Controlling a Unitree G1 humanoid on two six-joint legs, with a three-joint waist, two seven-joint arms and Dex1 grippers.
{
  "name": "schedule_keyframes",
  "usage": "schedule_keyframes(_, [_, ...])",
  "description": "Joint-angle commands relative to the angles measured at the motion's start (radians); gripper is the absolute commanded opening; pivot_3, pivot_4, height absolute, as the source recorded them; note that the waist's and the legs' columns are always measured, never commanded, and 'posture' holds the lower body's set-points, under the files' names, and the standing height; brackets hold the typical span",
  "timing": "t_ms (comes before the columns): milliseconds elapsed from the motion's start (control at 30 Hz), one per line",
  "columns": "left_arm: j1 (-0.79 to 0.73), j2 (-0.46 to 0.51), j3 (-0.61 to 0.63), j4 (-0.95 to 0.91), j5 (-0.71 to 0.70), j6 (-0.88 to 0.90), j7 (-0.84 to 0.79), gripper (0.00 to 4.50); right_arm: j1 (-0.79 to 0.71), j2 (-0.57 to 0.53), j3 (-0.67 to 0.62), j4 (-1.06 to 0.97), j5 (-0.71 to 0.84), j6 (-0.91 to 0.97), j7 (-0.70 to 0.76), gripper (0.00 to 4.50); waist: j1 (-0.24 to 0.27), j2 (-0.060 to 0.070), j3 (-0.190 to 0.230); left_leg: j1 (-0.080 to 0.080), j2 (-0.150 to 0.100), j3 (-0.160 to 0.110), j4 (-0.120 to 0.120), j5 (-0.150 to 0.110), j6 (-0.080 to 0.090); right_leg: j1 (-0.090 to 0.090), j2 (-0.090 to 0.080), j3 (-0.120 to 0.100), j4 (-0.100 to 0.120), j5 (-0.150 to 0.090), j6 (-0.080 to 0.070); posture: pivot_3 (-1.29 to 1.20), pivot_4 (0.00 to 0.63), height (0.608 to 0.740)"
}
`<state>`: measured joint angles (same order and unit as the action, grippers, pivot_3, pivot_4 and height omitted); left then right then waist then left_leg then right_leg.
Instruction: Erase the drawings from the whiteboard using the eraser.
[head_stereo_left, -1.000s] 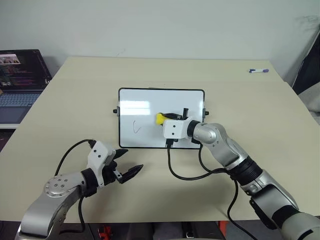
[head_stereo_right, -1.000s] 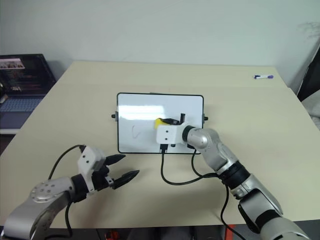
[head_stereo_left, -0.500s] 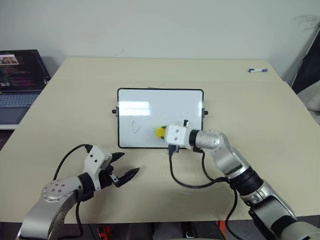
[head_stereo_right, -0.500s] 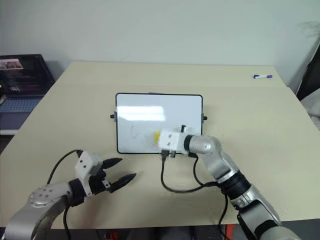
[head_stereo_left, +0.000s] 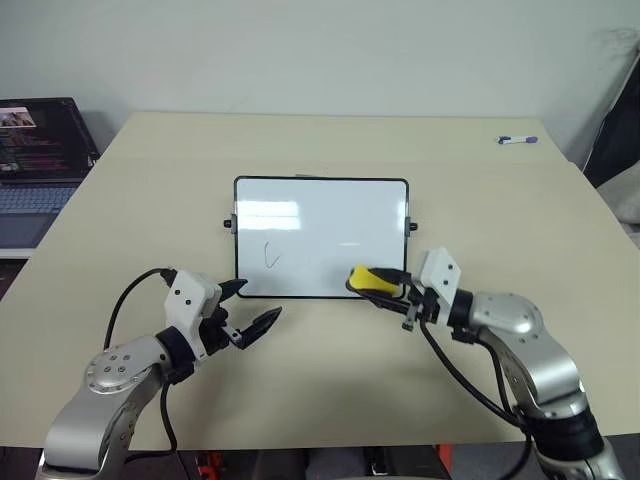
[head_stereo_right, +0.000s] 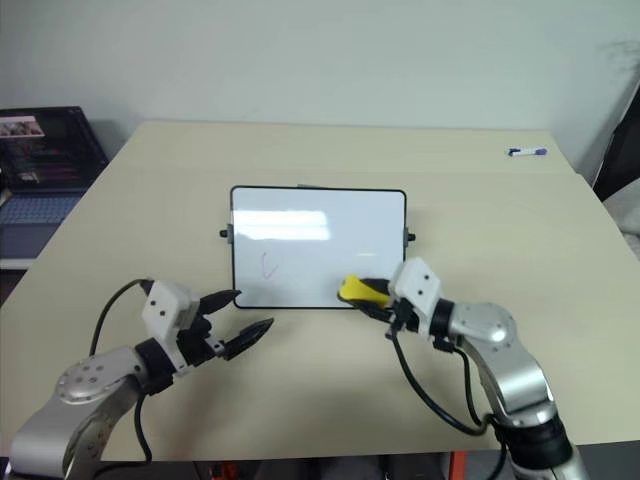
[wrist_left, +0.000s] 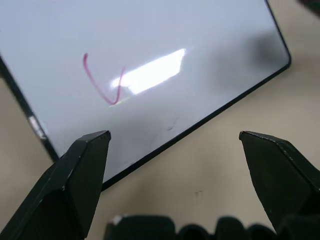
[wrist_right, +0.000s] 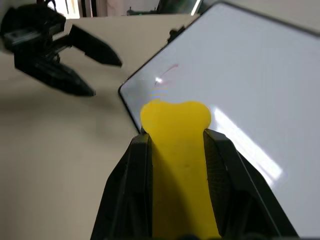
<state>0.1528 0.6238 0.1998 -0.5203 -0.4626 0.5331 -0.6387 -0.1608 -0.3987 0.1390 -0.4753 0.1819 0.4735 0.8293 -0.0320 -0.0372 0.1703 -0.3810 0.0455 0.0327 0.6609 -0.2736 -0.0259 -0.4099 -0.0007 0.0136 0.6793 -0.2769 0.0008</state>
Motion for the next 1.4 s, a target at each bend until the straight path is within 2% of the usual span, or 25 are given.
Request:
schedule_keyframes(33, [-0.003,-0.008,0.000,-0.042,-0.013,0.012,0.018,4.50,0.025,-0.010,-0.024,-0.049,0.023,-0.026,-0.037,1.09,-0.002,0.000,0.000,0.000,0.000,0.000,0.000,0.000,0.000,0.000,0.000,0.001,0.000,0.000,0.000,0.00,0.150,0.740])
schedule_keyframes(367, [0.028,-0.012,0.009,-0.113,-0.028,0.069,0.053,4.50,0.060,-0.017,-0.024,-0.010,0.042,-0.083,-0.084,1.09,0.003,-0.001,0.001,-0.001,0.000,0.000,0.000,0.000,0.000,0.000,0.001,0.001,-0.001,-0.001,0.001,0.00,0.150,0.740])
schedule_keyframes(867, [0.131,-0.042,0.065,-0.155,-0.019,0.054,0.107,4.50,-0.044,-0.033,0.025,0.064,0.063,-0.100,-0.035,1.09,0.002,-0.001,0.001,0.000,0.000,0.000,0.000,0.000,0.000,0.000,0.001,0.001,0.000,-0.001,0.001,0.00,0.150,0.740])
schedule_keyframes(1033, [0.171,-0.045,0.092,-0.146,-0.001,0.042,0.124,4.50,-0.156,-0.037,0.082,0.150,-0.030,-0.163,-0.054,1.09,0.002,-0.001,0.001,0.000,0.000,0.000,0.000,0.000,0.000,0.000,0.001,0.001,0.000,-0.001,0.001,0.00,0.150,0.740])
schedule_keyframes(1400, [0.188,-0.016,0.095,-0.054,0.043,0.007,0.090,4.50,-0.589,0.156,0.356,0.591,-0.362,-0.419,-0.130,1.09,0.000,-0.001,0.001,0.000,0.000,0.001,0.000,0.000,0.000,-0.001,0.001,0.001,0.000,0.001,-0.005,0.00,0.150,0.740])
